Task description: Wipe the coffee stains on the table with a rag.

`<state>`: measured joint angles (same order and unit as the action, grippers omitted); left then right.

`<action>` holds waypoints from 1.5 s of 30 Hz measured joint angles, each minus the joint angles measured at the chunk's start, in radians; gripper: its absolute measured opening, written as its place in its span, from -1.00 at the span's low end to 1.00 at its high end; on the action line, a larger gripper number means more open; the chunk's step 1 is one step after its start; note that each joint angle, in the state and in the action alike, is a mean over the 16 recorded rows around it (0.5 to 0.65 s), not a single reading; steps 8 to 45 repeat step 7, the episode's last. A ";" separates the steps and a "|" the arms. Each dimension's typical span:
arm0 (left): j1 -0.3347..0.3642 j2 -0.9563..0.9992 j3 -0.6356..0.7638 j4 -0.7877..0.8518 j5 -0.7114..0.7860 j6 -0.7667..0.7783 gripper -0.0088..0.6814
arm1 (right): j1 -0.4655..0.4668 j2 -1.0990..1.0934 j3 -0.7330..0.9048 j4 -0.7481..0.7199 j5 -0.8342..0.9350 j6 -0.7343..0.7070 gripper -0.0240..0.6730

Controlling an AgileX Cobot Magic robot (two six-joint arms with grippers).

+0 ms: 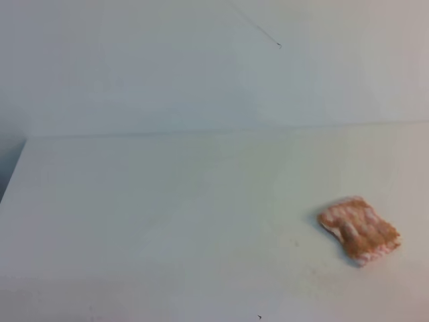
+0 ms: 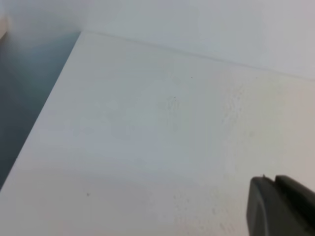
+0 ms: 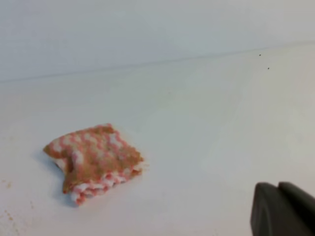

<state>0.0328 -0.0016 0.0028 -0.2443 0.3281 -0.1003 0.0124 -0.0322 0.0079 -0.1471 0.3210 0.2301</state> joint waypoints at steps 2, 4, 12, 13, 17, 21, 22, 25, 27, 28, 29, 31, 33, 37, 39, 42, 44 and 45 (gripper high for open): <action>0.000 0.000 0.000 0.000 0.000 0.000 -0.98 | 0.000 0.000 0.000 0.000 0.000 -0.002 -0.94; 0.000 -0.001 0.001 0.000 0.000 0.000 -0.98 | 0.000 0.000 0.001 0.000 0.000 -0.005 -0.94; 0.000 -0.001 0.002 0.000 0.000 0.000 -0.98 | 0.000 0.000 0.003 0.000 -0.001 -0.010 -0.94; 0.000 -0.001 0.002 0.000 0.000 0.000 -0.98 | 0.000 0.000 0.003 0.000 -0.001 -0.010 -0.94; 0.000 -0.001 0.002 0.000 0.000 0.000 -0.98 | 0.000 0.000 0.003 0.000 -0.001 -0.010 -0.94; 0.000 -0.001 0.002 0.000 0.000 0.000 -0.98 | 0.000 0.000 0.003 0.000 -0.001 -0.010 -0.94; 0.000 -0.001 0.002 0.000 0.000 0.000 -0.98 | 0.000 0.000 0.003 0.000 -0.001 -0.010 -0.94; 0.000 -0.001 0.002 0.000 0.000 0.000 -0.98 | 0.000 0.000 0.003 0.000 -0.001 -0.010 -0.94; 0.000 -0.001 0.002 0.000 0.000 0.000 -0.98 | 0.000 0.000 0.003 0.000 -0.001 -0.010 -0.94; 0.000 -0.001 0.002 0.000 0.000 0.000 -0.98 | 0.000 0.000 0.003 0.000 -0.001 -0.010 -0.94; 0.000 -0.001 0.002 0.000 0.000 0.000 -0.98 | 0.000 0.000 0.003 0.000 -0.001 -0.010 -0.94; 0.000 -0.001 0.002 0.000 0.000 0.000 -0.98 | 0.000 0.000 0.003 0.000 -0.001 -0.010 -0.94; 0.000 -0.001 0.002 0.000 0.000 0.000 -0.98 | 0.000 0.000 0.003 0.000 -0.001 -0.010 -0.94; 0.000 -0.001 0.002 0.000 0.000 0.000 -0.98 | 0.000 0.000 0.003 0.000 -0.001 -0.010 -0.94; 0.000 -0.001 0.002 0.000 0.000 0.000 -0.98 | 0.000 0.000 0.003 0.000 -0.001 -0.010 -0.94; 0.000 -0.001 0.002 0.000 0.000 0.000 -0.98 | 0.000 0.000 0.003 0.000 -0.001 -0.010 -0.94; 0.000 -0.001 0.002 0.000 0.000 0.000 -0.98 | 0.000 0.000 0.003 0.000 -0.001 -0.010 -0.94; 0.000 -0.001 0.002 0.000 0.000 0.000 -0.98 | 0.000 0.000 0.003 0.000 -0.001 -0.010 -0.94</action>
